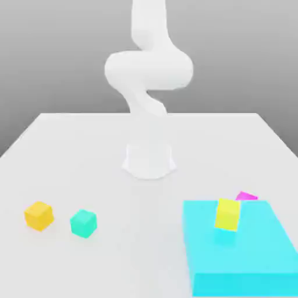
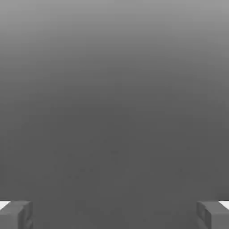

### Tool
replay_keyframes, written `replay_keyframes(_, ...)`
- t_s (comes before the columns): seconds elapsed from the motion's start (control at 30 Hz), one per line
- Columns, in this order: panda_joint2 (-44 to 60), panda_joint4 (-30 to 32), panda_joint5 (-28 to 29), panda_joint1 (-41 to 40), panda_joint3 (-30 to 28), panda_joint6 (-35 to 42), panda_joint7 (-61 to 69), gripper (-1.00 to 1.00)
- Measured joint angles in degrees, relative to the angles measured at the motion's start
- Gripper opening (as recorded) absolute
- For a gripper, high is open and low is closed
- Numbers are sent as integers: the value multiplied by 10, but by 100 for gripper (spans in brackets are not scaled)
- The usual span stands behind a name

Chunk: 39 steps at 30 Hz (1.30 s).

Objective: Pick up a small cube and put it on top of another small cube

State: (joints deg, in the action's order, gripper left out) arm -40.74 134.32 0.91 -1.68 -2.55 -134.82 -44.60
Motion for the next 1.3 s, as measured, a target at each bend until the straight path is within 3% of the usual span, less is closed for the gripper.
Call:
replay_keyframes(0.37, 228, 114, 13, -78, -133, -137, 76, 0)
replay_keyframes(0.63, 399, 195, -43, -145, -219, -236, 178, 0)
replay_keyframes(0.73, 466, 217, -94, -184, -213, -273, 234, 0)
replay_keyframes(0.9, 571, 199, -213, -265, -109, -348, 326, 0)
replay_keyframes(0.93, 590, 194, -229, -286, -85, -363, 339, -100)
replay_keyframes(1.17, 594, 193, -231, -292, -79, -365, 341, -100)
replay_keyframes(1.3, 525, 211, -149, -243, -146, -315, 279, -100)
